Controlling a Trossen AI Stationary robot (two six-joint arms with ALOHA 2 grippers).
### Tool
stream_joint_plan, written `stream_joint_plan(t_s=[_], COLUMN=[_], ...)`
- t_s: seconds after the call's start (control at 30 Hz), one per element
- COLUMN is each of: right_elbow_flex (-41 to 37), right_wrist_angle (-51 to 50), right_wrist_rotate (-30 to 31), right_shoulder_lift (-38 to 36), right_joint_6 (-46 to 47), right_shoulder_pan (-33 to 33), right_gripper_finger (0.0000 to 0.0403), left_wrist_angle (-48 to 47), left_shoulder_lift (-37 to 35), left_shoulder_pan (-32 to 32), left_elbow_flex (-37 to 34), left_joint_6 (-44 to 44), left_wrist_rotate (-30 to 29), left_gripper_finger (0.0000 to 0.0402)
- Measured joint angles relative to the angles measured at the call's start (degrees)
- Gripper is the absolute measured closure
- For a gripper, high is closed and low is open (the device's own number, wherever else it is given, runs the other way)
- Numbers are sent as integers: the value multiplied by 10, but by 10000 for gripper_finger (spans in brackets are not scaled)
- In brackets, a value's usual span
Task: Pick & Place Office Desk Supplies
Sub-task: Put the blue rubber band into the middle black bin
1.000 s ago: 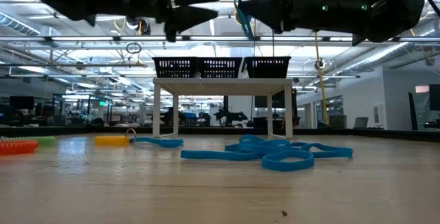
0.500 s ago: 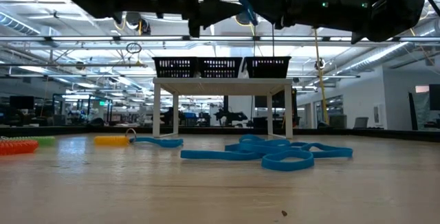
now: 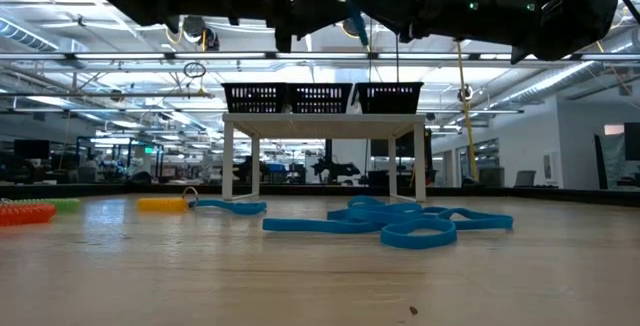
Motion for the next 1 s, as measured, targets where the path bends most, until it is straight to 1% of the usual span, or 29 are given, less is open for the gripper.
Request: stream_joint_plan(t_s=[0.27,0.33,0.37,0.53,0.63,0.73,0.8,0.87,1.0], right_elbow_flex=[0,0,0,0,0,-9,-16,-32,-65], right_wrist_angle=[-8,-13,-13,-13,-15,-25,-28,-33,-38], right_wrist_rotate=[0,1,1,3,26,39,41,46,47], right_shoulder_lift=[0,1,1,0,0,-13,-26,-44,-91], right_joint_6=[0,0,0,4,31,42,50,63,89], right_shoulder_pan=[0,0,0,0,0,0,0,0,0], right_gripper_finger=[403,403,403,401,388,360,337,312,269], left_wrist_angle=[-4,-5,-5,-7,-9,-31,-52,-66,-90], left_shoulder_lift=[0,0,0,0,-1,-13,-27,-38,-56], left_shoulder_pan=[0,0,0,0,0,0,0,0,0], left_elbow_flex=[0,0,0,0,0,0,0,0,0], left_joint_6=[0,0,0,0,10,19,19,19,31], left_wrist_rotate=[0,0,0,0,0,-4,-21,-33,-35], left_gripper_finger=[360,386,392,383,390,395,389,387,396])
